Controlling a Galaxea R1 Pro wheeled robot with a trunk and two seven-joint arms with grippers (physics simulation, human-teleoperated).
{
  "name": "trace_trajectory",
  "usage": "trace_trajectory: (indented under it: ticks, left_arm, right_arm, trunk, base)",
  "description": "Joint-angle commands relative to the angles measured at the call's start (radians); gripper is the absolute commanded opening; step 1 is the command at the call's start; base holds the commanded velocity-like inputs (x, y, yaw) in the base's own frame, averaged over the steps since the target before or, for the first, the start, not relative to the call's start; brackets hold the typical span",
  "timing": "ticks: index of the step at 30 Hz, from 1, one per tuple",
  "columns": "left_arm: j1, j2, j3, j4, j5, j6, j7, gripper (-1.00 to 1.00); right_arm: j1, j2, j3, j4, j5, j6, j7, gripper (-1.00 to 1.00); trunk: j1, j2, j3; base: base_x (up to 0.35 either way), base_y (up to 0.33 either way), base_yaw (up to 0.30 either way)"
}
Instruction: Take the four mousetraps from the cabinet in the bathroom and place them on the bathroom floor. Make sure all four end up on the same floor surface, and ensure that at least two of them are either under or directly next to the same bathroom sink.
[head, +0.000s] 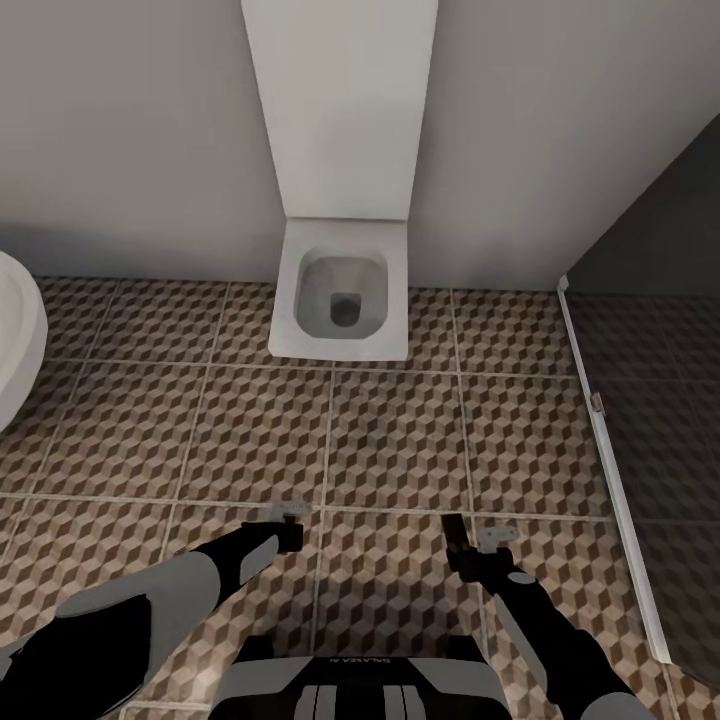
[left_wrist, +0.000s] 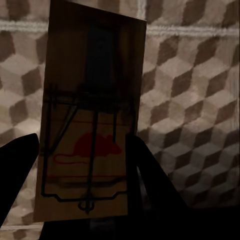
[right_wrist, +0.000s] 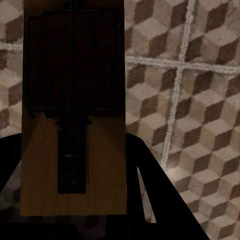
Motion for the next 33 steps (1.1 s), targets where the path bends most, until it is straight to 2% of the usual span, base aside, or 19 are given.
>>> trace_trajectory:
  ticks: [1,9,20,27,33]
  left_arm:
    - [-0.001,0.0,-0.005,-0.009,0.005,0.004,0.008,-1.0]
    - [-0.001,0.002,-0.005,-0.046,0.005,0.044,0.009,-1.0]
    - [-0.001,0.013,-0.004,-0.048,0.005,0.053,0.009,-1.0]
    - [-0.003,0.01,-0.001,-0.049,0.005,0.084,0.01,-1.0]
    - [-0.057,0.009,-0.001,-0.05,0.005,0.1,0.011,-1.0]
  right_arm:
    - [-0.001,-0.001,0.005,-0.008,-0.013,0.007,-0.015,-1.0]
    - [-0.009,0.002,0.006,-0.058,-0.016,0.034,-0.087,-1.0]
    - [-0.01,0.004,0.007,-0.066,-0.015,0.024,-0.098,-1.0]
    - [-0.023,0.002,0.004,-0.108,-0.01,0.136,-0.107,-1.0]
    - [-0.053,0.003,0.004,-0.138,-0.01,0.194,-0.118,-1.0]
  trunk:
    - [0.0,0.0,0.0]
    - [0.0,0.0,0.0]
    - [0.0,0.0,0.0]
    - [0.0,0.0,0.0]
    - [0.0,0.0,0.0]
  base:
    - [0.0,0.0,0.0]
    - [0.0,0.0,0.0]
    - [0.0,0.0,0.0]
    - [0.0,0.0,0.0]
    - [0.0,0.0,0.0]
